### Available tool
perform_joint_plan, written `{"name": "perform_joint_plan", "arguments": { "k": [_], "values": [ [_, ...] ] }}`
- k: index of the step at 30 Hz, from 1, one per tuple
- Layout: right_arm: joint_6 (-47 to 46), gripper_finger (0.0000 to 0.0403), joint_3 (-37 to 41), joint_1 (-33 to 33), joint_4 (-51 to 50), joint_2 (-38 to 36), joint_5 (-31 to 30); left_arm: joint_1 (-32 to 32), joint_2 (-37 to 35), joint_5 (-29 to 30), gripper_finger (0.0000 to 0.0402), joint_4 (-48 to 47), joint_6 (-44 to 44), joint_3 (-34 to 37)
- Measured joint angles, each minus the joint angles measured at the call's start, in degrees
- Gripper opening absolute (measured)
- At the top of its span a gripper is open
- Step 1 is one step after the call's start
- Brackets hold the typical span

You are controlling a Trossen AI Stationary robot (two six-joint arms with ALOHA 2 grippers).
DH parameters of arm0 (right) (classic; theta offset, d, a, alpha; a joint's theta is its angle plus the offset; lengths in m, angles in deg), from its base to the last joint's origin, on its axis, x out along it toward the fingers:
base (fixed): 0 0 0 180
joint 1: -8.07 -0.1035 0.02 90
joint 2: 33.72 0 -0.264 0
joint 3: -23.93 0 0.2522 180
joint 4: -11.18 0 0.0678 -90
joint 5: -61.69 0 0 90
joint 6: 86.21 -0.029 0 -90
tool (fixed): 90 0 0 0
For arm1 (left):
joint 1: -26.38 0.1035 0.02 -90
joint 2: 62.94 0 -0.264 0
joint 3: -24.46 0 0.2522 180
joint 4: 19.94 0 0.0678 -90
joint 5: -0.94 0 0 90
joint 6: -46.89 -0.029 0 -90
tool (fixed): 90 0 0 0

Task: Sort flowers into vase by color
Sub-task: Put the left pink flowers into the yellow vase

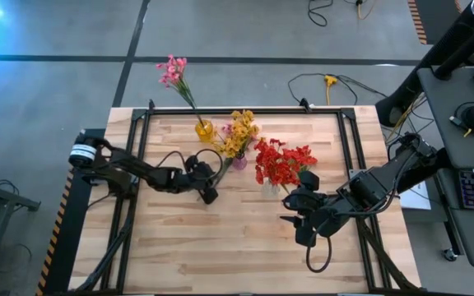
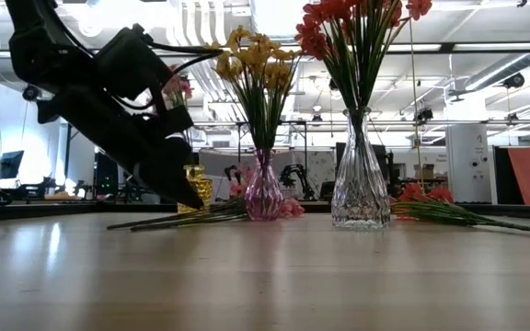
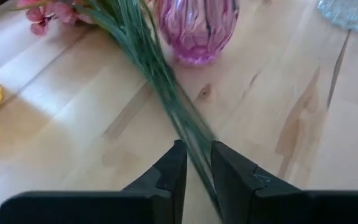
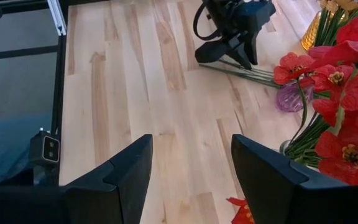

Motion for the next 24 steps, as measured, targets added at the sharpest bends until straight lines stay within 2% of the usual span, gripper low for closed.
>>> {"name": "perform_joint_plan", "arguments": {
  "k": [3,7,10,16,19,24],
  "values": [
    [0.0,0.021,0.0,0.0,0.0,0.0,0.0,0.0,-1.7,1.0,0.0045,-3.1,1.0,0.0],
    [0.0,0.021,0.0,0.0,0.0,0.0,0.0,-0.1,-3.4,2.6,0.0009,-6.4,2.0,0.1],
    [0.0,0.021,0.0,0.0,0.1,0.0,0.0,-0.1,-4.5,2.2,0.001,-6.9,3.1,0.1],
    [0.0,0.021,0.0,0.0,0.1,0.0,0.0,-0.3,-6.4,-2.6,0.0078,-14.9,2.8,0.1],
    [0.0,0.021,0.0,0.0,0.0,0.0,0.0,-0.9,-7.1,-5.6,0.0122,-14.9,1.1,0.7],
    [0.2,0.021,0.0,0.0,0.0,0.0,0.0,-1.8,-7.3,-6.1,0.0185,-14.5,-0.3,0.7]
  ]
}}
